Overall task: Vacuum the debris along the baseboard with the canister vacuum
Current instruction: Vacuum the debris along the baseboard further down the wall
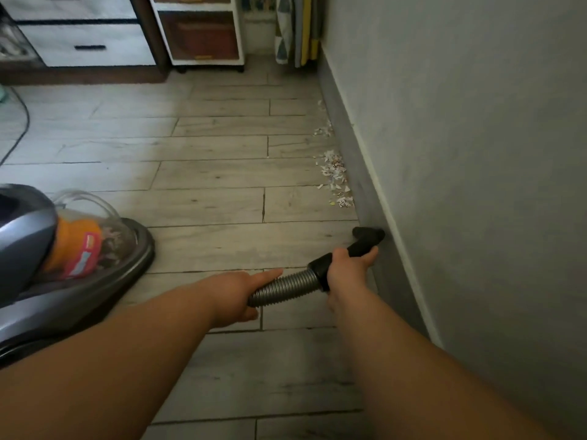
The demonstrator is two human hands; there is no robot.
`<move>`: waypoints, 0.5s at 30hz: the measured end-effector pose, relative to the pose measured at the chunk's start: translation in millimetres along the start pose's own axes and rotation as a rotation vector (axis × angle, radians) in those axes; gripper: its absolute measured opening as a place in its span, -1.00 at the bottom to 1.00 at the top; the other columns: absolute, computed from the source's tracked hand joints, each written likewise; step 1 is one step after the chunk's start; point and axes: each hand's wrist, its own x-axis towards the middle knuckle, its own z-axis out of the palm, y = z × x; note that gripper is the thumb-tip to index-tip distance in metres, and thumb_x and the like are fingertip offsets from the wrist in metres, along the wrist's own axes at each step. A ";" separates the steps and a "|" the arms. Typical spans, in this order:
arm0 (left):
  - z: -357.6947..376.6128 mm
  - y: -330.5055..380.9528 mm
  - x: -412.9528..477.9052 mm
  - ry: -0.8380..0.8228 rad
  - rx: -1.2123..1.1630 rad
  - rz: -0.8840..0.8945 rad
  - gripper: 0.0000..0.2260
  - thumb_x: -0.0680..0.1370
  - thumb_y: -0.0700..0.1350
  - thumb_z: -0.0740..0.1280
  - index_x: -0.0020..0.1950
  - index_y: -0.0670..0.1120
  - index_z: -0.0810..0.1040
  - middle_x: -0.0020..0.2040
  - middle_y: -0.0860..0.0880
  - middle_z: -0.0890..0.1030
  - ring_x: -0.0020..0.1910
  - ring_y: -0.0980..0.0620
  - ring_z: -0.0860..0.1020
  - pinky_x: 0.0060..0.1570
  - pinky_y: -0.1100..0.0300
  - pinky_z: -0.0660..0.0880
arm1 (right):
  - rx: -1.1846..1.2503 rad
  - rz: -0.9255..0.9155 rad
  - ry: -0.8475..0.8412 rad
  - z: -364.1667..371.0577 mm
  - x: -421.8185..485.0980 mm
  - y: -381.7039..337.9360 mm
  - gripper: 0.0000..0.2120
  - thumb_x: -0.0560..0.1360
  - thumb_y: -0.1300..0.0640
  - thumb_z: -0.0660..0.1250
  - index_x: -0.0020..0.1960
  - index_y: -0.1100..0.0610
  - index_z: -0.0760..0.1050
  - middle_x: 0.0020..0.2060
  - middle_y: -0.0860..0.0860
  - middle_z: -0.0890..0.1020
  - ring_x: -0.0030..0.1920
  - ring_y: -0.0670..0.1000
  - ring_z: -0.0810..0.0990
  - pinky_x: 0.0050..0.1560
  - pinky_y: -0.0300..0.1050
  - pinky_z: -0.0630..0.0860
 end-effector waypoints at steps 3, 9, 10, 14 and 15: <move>-2.2 2.3 -12.0 0.071 0.007 -0.064 -0.30 0.58 0.00 0.27 0.52 0.28 -0.14 0.29 -0.06 0.43 0.17 -0.04 0.48 0.18 0.11 0.41 | 0.021 0.013 0.015 8.3 -5.2 -5.1 -0.22 0.59 0.15 0.22 0.55 -0.23 -0.21 0.34 0.21 0.43 0.05 0.22 0.56 0.12 0.28 0.54; -11.0 -14.5 17.2 0.103 0.070 0.034 -0.34 0.53 0.01 0.30 0.53 0.24 0.03 0.18 -0.03 0.52 0.12 -0.03 0.47 0.16 0.10 0.43 | 0.030 0.008 0.089 17.5 13.8 -5.5 -0.26 0.59 0.14 0.20 0.55 -0.25 -0.17 0.32 0.19 0.44 0.04 0.23 0.57 0.10 0.30 0.55; -13.0 -16.8 25.4 0.086 -0.003 0.067 -0.35 0.51 -0.01 0.33 0.51 0.25 0.09 0.14 -0.01 0.53 0.08 0.00 0.48 0.13 0.13 0.44 | 0.031 0.007 0.100 16.8 19.8 -8.0 -0.29 0.60 0.14 0.19 0.55 -0.25 -0.15 0.31 0.17 0.44 0.04 0.22 0.56 0.09 0.29 0.55; -29.9 -32.2 60.5 -0.072 -0.291 0.138 -0.36 0.45 -0.07 0.39 0.42 0.35 0.23 0.08 0.13 0.52 0.04 0.10 0.51 0.05 0.26 0.42 | 0.061 0.049 0.116 18.7 34.3 -28.1 -0.35 0.63 0.13 0.16 0.55 -0.27 -0.08 0.29 0.12 0.44 0.09 0.21 0.53 0.06 0.29 0.56; -34.4 -35.8 67.9 -0.109 -0.305 0.148 -0.36 0.46 -0.07 0.39 0.41 0.36 0.22 0.05 0.15 0.51 0.00 0.12 0.51 0.04 0.27 0.42 | 0.068 0.061 0.113 22.4 35.6 -33.5 -0.35 0.62 0.12 0.17 0.54 -0.29 -0.06 0.27 0.11 0.45 0.10 0.22 0.54 0.06 0.32 0.56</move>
